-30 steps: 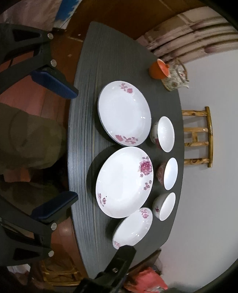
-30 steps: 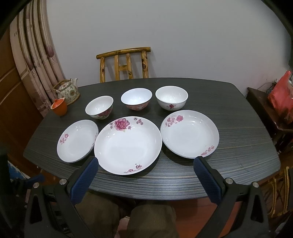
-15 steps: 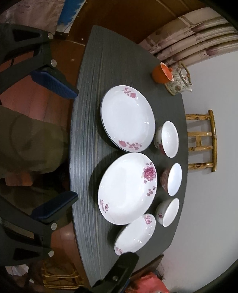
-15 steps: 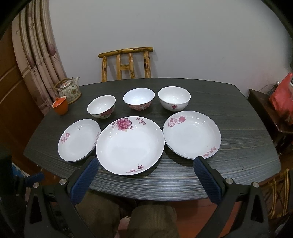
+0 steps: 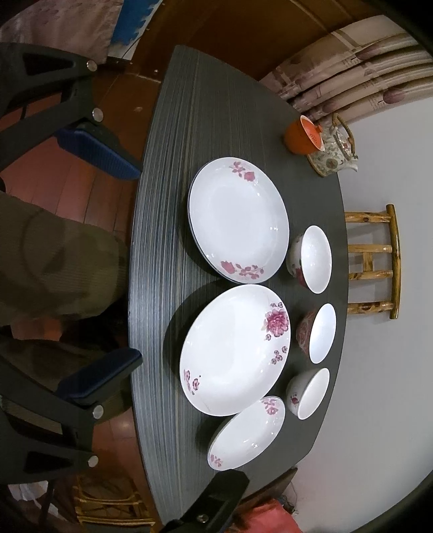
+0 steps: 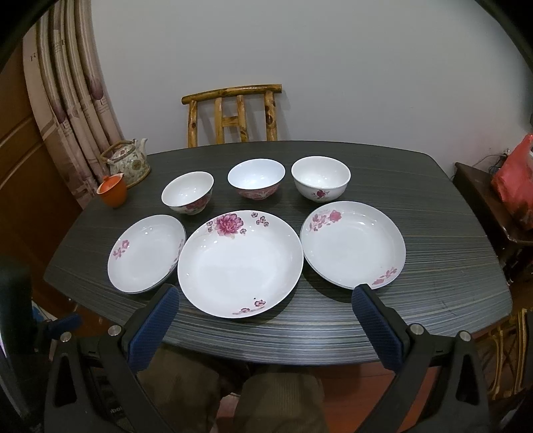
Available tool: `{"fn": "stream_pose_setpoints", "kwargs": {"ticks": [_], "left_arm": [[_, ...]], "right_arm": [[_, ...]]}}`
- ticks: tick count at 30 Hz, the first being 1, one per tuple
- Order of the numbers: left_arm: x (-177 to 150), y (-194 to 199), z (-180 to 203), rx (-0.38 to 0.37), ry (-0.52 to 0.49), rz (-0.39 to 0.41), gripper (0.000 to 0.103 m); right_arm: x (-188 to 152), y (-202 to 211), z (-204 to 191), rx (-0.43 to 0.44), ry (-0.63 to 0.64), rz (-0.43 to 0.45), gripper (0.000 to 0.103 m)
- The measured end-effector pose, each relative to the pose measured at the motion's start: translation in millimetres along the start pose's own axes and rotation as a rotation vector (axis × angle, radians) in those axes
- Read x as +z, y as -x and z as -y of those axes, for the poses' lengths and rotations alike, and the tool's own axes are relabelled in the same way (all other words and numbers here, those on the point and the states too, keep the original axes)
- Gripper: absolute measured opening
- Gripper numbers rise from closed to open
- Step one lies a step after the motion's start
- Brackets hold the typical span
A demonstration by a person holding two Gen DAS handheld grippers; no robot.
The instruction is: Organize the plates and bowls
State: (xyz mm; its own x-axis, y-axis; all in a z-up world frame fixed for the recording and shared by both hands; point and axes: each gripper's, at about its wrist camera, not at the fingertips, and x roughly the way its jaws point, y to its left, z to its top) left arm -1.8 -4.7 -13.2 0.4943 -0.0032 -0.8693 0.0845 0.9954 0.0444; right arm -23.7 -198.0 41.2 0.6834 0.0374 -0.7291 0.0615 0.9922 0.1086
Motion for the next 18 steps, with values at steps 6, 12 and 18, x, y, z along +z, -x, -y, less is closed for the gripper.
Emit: {"fn": "stream_pose_setpoints", "kwargs": {"ticks": [6,12,18], "left_arm": [[0.2,0.1,-1.7,0.012,0.008,0.003,0.103],[0.4,-0.3,-0.4,0.030,-0.003,0.002,0.103],[1.3,-1.3,0.4,0.032,-0.001,-0.005,0.103]], "right_arm": [[-0.3,-0.8,-0.6,0.003,0.001,-0.004,0.103],[-0.6,-0.9,-1.3,0.002,0.001,-0.004,0.103],[-0.5,-1.0,-0.9,0.002,0.002,-0.004,0.103]]}}
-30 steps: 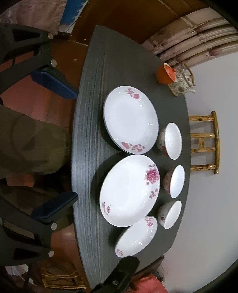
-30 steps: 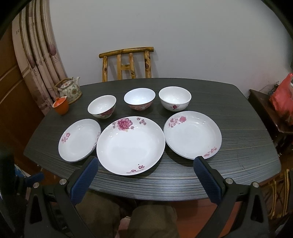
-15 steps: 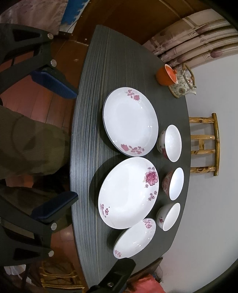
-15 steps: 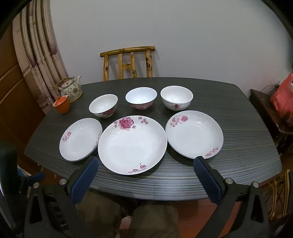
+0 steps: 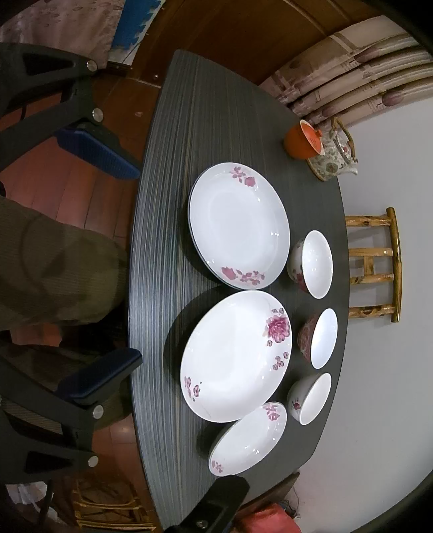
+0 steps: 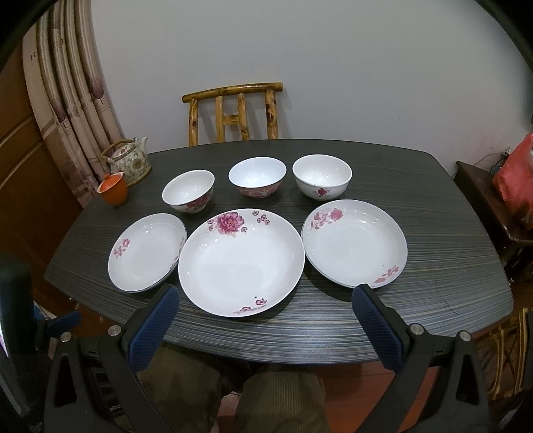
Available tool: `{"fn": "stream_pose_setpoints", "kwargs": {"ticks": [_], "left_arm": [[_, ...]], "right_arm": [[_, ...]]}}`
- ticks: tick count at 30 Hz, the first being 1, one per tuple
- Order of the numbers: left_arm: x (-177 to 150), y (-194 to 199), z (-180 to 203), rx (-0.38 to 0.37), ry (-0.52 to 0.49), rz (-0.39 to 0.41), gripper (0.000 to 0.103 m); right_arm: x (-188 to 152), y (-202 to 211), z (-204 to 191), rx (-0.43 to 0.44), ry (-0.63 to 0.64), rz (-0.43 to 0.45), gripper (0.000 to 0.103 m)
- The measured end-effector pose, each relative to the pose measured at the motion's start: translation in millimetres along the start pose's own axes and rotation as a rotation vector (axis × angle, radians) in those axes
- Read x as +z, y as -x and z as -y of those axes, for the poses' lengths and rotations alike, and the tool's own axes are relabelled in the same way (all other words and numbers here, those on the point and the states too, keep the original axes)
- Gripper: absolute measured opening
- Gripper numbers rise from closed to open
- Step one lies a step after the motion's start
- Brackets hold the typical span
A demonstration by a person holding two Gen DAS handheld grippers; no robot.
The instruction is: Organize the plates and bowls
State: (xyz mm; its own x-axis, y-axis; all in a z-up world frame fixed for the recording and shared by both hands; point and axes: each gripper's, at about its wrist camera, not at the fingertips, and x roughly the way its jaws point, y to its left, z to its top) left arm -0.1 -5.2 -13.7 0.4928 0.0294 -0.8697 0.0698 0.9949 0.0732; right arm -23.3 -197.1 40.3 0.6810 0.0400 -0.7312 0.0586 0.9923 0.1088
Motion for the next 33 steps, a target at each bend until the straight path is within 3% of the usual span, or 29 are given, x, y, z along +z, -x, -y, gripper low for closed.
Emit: {"fn": "stream_pose_setpoints", "kwargs": {"ticks": [17,23,29,33], "left_arm": [[4,0,-12,-0.026,0.032,-0.002,0.103],[15,-1,-35,-0.041,0.075,-0.002,0.103],[30,-3,-77,-0.045,0.149,0.011,0.103],[40,-11,-110,-0.099,0.216,-0.009,0.103]], "right_arm": [[0,2,-4,0.006,0.008,0.000,0.103],[3,2,-6,0.037,0.006,-0.011,0.102],[10,-9,-15,0.103,-0.012,-0.063,0.088],[13,-27,-24,0.190,-0.034,-0.139,0.078]]}}
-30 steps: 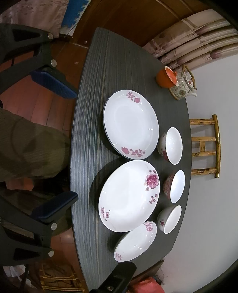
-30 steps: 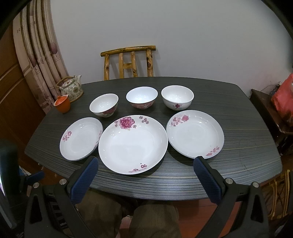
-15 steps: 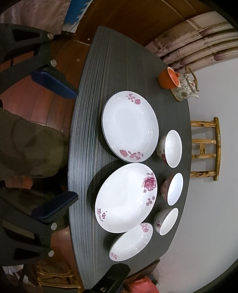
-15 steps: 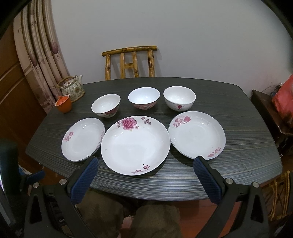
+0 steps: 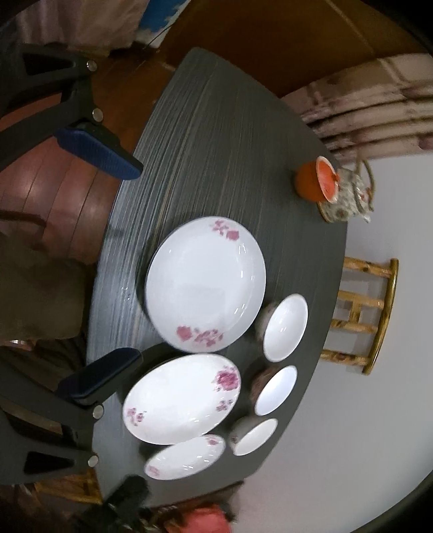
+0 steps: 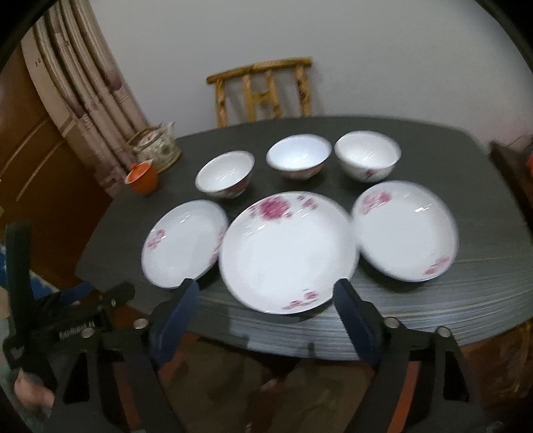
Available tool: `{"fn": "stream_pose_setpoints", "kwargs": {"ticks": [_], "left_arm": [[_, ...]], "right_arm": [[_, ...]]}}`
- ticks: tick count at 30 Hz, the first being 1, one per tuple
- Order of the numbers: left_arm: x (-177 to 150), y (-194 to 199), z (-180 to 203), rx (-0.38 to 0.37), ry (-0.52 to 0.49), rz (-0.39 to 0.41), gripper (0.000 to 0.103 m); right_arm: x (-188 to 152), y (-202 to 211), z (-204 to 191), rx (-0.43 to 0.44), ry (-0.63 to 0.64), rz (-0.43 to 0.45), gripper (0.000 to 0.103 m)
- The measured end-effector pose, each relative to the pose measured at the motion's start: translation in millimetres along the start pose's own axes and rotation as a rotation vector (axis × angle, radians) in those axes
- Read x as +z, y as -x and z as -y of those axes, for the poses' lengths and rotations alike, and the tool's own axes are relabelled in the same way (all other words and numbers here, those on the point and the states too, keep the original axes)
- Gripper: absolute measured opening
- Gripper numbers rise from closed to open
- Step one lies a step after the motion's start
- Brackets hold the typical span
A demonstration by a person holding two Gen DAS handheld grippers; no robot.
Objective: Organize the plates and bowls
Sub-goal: 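Reach both grippers to the rim of the blue-rimmed rose plate and close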
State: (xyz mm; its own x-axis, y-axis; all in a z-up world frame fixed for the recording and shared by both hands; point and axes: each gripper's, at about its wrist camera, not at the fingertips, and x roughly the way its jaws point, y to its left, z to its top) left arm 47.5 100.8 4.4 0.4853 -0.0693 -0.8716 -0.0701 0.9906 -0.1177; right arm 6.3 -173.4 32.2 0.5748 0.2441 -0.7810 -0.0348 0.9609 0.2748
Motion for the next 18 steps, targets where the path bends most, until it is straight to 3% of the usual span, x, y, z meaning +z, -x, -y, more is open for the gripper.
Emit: {"fn": "stream_pose_setpoints", "kwargs": {"ticks": [6,12,15,18], "left_arm": [[21,-3,-33,-0.055,0.026,-0.015,0.103],[42,-17,-59,-0.172,0.106,-0.081,0.103],[52,-23,-67,-0.178,0.111,-0.098,0.103],[60,-31,-68,-0.134,0.084,-0.105,0.103]], "right_arm": [[7,-33,-16,0.108,-0.046,-0.106,0.076],[12,-72,-38,0.169,-0.087,-0.209,0.068],[14,-89,-47,0.182,-0.105,-0.244,0.064],[16,-104,-54,0.178,-0.120,-0.273,0.064]]}}
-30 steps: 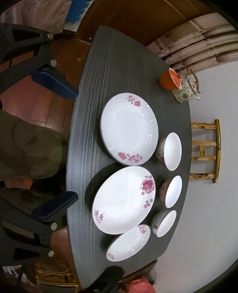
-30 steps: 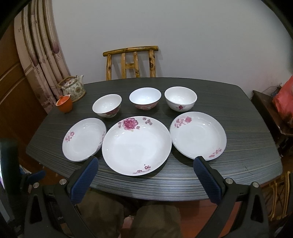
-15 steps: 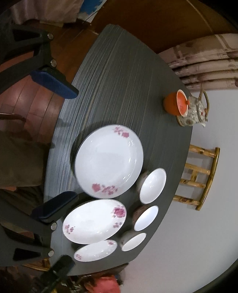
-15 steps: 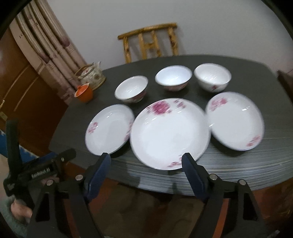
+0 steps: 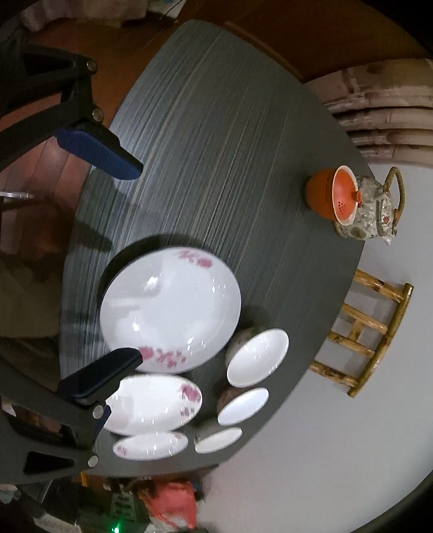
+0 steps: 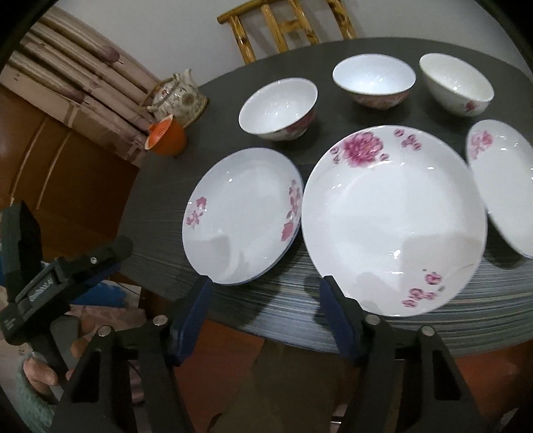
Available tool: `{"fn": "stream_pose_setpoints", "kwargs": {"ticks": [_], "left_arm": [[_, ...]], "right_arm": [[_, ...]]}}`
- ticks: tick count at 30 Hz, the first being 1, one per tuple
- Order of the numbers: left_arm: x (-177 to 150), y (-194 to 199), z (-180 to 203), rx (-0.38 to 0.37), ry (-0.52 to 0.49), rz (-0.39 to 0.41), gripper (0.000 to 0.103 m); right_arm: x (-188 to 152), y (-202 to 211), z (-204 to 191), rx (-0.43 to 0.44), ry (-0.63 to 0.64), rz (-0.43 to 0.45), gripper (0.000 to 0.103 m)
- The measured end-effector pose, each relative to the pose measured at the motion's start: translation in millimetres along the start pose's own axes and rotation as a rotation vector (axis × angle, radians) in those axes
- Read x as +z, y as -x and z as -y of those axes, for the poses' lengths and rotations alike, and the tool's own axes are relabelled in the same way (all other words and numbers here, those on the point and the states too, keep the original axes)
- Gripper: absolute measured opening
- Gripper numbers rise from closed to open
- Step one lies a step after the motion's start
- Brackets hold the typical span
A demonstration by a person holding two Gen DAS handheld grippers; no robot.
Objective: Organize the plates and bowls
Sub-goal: 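Reach both grippers to the rim of the blue-rimmed rose plate and close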
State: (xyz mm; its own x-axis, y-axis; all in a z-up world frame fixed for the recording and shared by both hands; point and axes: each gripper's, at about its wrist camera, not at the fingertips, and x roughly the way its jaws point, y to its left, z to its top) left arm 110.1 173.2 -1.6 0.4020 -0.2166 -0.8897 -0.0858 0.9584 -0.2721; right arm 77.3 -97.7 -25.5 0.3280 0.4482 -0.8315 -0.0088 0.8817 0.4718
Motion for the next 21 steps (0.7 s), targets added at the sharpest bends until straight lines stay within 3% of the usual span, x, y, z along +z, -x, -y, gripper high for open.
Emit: {"fn": "stream_pose_setpoints", "kwargs": {"ticks": [4,11,21], "left_arm": [[10,-13,-6,0.046,0.005,-0.033,0.103],[19,-35,-20,0.063,0.023,-0.080,0.103],[30,-63,-31,0.019,0.064,-0.151,0.103]], "right_arm": [[6,-20,-3,-0.005,-0.033,-0.037,0.064],[16,-52,-3,-0.010,-0.091,-0.084,0.061],[25,-76,1,-0.021,-0.140,-0.126,0.060]]}}
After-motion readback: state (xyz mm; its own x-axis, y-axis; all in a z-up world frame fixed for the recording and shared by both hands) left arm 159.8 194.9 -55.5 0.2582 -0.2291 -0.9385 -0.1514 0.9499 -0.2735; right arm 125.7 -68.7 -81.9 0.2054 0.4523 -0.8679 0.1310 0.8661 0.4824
